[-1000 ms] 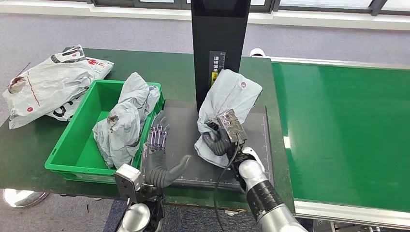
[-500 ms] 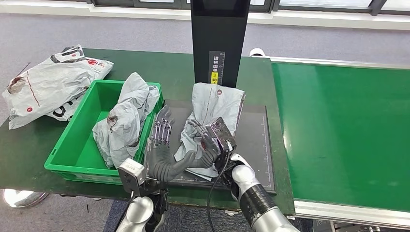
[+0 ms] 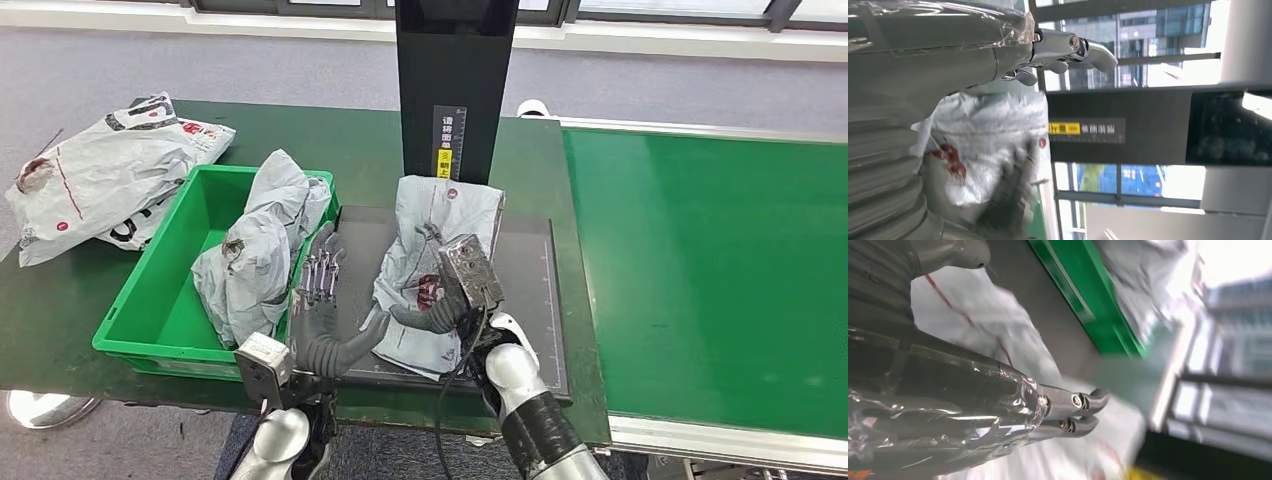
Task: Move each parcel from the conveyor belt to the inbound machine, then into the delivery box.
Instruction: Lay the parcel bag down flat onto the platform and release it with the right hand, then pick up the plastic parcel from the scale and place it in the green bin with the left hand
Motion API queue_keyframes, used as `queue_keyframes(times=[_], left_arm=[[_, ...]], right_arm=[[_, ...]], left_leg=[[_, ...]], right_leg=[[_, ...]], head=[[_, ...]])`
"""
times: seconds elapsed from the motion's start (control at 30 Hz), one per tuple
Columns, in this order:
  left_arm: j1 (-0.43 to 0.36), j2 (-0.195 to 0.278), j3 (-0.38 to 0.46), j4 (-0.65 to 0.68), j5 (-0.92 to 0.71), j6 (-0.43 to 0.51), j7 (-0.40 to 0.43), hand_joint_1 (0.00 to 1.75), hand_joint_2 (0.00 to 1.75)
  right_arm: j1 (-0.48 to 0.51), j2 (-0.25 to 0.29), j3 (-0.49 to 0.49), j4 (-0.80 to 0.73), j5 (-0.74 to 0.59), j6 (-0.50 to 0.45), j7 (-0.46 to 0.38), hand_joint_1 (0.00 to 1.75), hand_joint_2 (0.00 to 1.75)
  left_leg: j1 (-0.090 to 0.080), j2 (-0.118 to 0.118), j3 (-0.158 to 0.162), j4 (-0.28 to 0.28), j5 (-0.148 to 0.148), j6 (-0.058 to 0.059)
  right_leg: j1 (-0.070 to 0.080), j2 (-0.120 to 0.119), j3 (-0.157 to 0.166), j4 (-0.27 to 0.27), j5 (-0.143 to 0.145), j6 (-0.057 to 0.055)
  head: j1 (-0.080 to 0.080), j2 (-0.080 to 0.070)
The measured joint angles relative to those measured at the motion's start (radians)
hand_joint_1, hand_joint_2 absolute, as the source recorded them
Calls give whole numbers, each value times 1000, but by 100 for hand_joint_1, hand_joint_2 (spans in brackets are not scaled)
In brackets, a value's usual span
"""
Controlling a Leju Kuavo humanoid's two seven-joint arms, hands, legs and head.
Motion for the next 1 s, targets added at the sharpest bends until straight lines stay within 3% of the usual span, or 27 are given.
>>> queue_keyframes(times=[0.13, 0.3, 0.47, 0.73, 1.0], left_arm=[[19, 20, 0, -43, -1, 19, 18, 0, 175], [61, 33, 0, -106, -20, 61, 34, 0, 175], [98, 33, 0, -161, -62, 68, 73, 0, 175], [94, 25, -2, -141, -193, 9, 146, 0, 175], [-83, 27, -69, 59, -779, -129, 382, 0, 175]], right_arm=[[102, -40, 6, -242, 32, -102, 11, 0, 175], [267, -84, 6, -578, 47, -207, -52, 0, 175], [378, -97, -10, -776, 17, -272, -106, 0, 175], [429, -95, -41, -828, -48, -289, -120, 0, 175], [407, -90, -64, -767, -104, -212, -156, 0, 175]], left_leg=[[0, -1, 0, 0, -1, 0], [0, 0, 0, 0, -4, 0], [0, 0, 0, 0, -5, -1], [0, 1, 2, 0, -4, -1], [0, 1, 2, 0, -3, -1]], right_leg=[[0, 0, 0, 0, 0, 0], [0, 0, 0, -1, -2, -1], [0, 0, 0, -1, -4, -1], [0, 0, 1, -1, -4, -1], [0, 0, 2, -1, -2, -1]], head=[[0, 0], [0, 0], [0, 0], [0, 0], [0, 0]])
